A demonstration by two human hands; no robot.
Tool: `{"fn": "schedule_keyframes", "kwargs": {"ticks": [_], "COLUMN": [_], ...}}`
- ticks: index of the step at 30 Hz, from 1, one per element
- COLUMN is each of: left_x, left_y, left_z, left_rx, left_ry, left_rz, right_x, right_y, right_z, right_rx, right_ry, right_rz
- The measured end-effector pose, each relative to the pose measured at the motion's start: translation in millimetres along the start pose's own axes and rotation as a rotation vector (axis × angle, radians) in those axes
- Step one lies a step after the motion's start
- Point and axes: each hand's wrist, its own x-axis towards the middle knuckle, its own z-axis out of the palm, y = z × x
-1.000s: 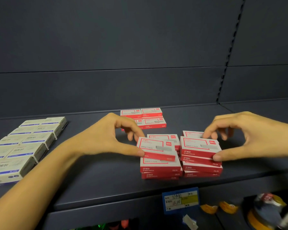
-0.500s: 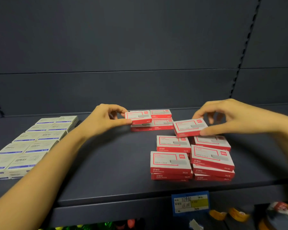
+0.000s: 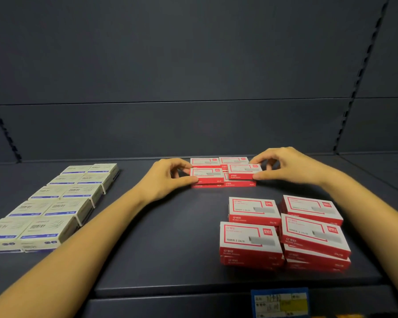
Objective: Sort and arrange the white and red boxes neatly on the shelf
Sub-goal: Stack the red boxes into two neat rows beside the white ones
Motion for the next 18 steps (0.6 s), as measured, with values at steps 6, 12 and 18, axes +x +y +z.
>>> {"fn": "schedule_keyframes", "kwargs": {"ticks": [6, 12, 18], "left_x": [2, 3, -5], "left_y": [-3, -3, 8], "left_z": [2, 4, 5], "left_rx": [-0.009, -0.002, 0.075], "left_ry": [0.032, 0.051, 0.183], "left_rz": [-0.026, -0.039, -0.01], "right_x": [7, 15, 9], "right_y": [6, 9, 6], "right_z": [10, 15, 10], "right_rx": [0.041, 0.051, 0.115], "right_ry": [0.033, 0.095, 0.106], "right_rz": [0.028, 0.034, 0.035]}}
